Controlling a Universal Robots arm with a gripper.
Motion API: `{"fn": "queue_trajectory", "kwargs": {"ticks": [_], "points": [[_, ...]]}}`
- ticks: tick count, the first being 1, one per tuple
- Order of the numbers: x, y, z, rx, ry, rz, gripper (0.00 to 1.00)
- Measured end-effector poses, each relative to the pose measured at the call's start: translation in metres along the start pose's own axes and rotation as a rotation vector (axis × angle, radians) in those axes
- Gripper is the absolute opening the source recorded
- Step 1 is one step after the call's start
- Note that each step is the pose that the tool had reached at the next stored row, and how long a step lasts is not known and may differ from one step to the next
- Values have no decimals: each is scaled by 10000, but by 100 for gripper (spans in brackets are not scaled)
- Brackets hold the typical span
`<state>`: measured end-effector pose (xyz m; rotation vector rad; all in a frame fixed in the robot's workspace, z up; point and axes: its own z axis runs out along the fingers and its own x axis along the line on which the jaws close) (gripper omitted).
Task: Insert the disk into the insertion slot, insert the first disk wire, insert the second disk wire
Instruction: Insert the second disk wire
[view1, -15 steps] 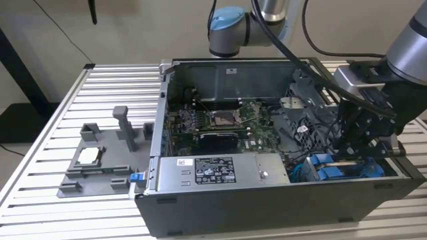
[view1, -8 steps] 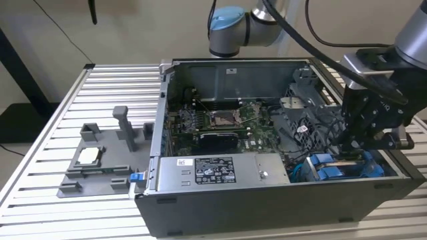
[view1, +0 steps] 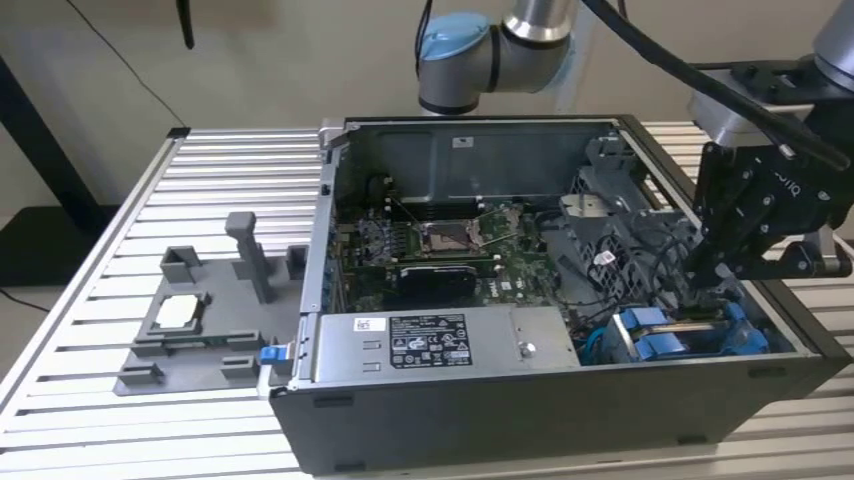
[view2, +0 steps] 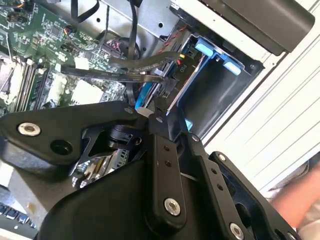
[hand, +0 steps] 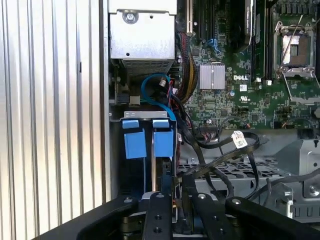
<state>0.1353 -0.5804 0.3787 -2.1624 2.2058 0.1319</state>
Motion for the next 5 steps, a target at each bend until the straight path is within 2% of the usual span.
{"fn": "queue_trajectory", "kwargs": {"ticks": [5], "points": [[0, 0, -3, 0, 1, 1, 24]]}}
